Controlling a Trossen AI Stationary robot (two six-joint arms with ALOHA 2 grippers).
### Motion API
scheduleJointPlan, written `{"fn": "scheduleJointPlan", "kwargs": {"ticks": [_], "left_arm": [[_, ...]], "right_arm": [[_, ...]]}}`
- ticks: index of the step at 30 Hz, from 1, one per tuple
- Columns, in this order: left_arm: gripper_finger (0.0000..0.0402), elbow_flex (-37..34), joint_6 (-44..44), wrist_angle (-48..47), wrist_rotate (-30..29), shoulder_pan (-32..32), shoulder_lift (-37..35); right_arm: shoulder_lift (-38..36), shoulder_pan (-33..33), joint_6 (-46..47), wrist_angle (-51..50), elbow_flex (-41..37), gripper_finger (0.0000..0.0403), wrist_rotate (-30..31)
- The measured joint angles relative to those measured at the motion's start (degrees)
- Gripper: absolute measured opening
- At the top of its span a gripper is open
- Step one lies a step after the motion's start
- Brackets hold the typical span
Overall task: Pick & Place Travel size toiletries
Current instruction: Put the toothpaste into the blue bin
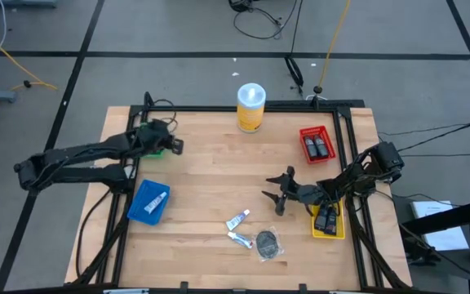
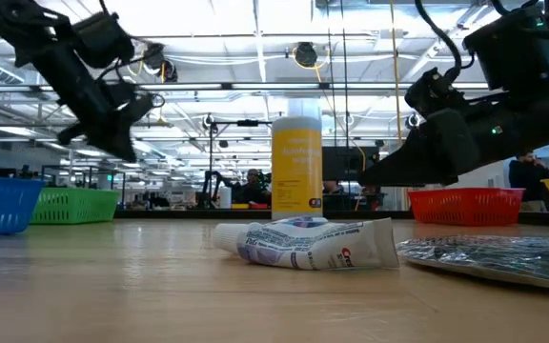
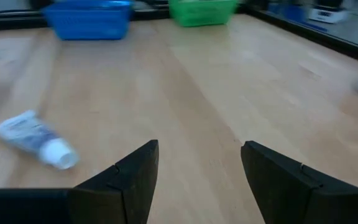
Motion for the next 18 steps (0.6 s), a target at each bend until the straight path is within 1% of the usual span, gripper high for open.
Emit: {"fn": "scheduleJointPlan", "kwargs": {"ticks": [2, 4, 7, 10, 12, 14, 16, 18], "left_arm": [[0.0005, -0.5, 2.3, 5.0, 0.0, -4.6, 0.3], [0.0010, -1.5, 5.8, 13.0, 0.0, -10.0, 1.4], [0.0017, -4.0, 11.8, 27.6, 0.0, -18.9, 4.3], [0.0018, -5.3, 18.3, 41.7, 1.2, -27.6, 8.8], [0.0019, -5.3, 24.4, 48.0, 4.7, -33.0, 12.9], [0.0019, -5.4, 29.6, 54.1, 10.2, -37.3, 17.1], [0.0019, -5.4, 32.3, 61.5, 15.2, -40.4, 21.4], [0.0019, -5.4, 32.7, 68.5, 18.7, -42.0, 25.6]], "right_arm": [[0.0, 0.4, -1.8, 1.1, 0.0, 0.0222, -2.9], [0.0, 1.0, -4.0, 2.6, 0.0, 0.0222, -5.4], [0.0, 2.0, -6.8, 4.7, 0.0, 0.0222, -6.0], [0.0, 3.3, -8.8, 6.3, 0.0, 0.0222, -5.4], [0.0, 3.9, -10.1, 7.3, 0.0, 0.0222, -4.5], [0.0, 3.9, -10.2, 7.2, 0.0, 0.0222, -3.3], [0.0, 3.8, -10.2, 7.2, 0.0, 0.0222, -3.3], [0.0, 3.5, -10.1, 7.2, 0.0, 0.0222, -3.4]]}}
